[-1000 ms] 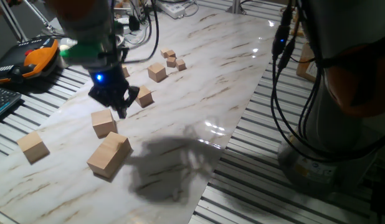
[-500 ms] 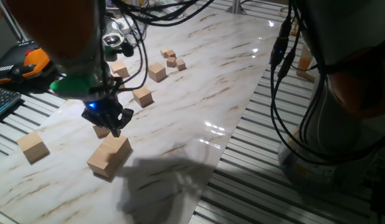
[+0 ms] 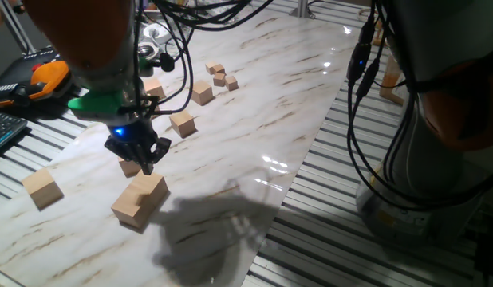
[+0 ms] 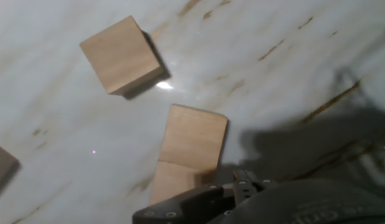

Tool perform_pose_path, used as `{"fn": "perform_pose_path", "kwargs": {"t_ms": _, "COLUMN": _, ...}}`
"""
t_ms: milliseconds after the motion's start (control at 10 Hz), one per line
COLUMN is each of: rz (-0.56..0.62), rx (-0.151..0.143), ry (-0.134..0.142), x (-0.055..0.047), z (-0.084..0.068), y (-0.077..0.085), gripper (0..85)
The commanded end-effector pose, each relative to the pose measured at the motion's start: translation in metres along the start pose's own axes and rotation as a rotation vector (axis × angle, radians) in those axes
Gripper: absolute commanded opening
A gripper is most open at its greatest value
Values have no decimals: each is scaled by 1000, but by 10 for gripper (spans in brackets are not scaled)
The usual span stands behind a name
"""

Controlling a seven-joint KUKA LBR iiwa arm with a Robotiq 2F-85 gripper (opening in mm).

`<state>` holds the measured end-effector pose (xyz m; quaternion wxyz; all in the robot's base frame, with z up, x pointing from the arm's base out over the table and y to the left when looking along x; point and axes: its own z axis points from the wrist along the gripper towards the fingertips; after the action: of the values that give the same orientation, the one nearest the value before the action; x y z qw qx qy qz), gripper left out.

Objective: Stack the blocks into a cross shape

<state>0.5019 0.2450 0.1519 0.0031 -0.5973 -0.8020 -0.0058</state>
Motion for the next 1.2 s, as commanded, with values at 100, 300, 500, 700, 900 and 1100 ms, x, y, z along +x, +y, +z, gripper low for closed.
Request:
{"fn": "perform_pose_path", "kwargs": {"t_ms": 100, "rz": -3, "rx": 0, "ry": -47, "x": 1, "z": 3, "y": 1, "gripper": 0}}
{"fn": "perform_pose_path", "kwargs": {"t_ms": 300, "rz": 38, "rx": -10, "ry": -37, "x": 3, "z": 9, "y": 3, "gripper": 0}}
{"fn": "perform_pose_path", "kwargs": {"t_ms": 500, "rz": 35, "rx": 10, "ry": -36, "x": 5, "z": 8, "y": 0, "gripper": 0}}
{"fn": "perform_pose_path", "kwargs": {"t_ms": 700, "rz": 17, "rx": 11, "ry": -20, "x": 4, "z": 8, "y": 0, "gripper": 0}}
{"fn": "perform_pose_path", "kwargs": {"t_ms": 900, "rz": 18, "rx": 6, "ry": 6, "x": 1, "z": 7, "y": 2, "gripper": 0}}
{"fn": "perform_pose_path", "kwargs": {"t_ms": 1100, "rz": 20, "rx": 50, "ry": -2, "x": 0, "z": 7, "y": 2, "gripper": 0}}
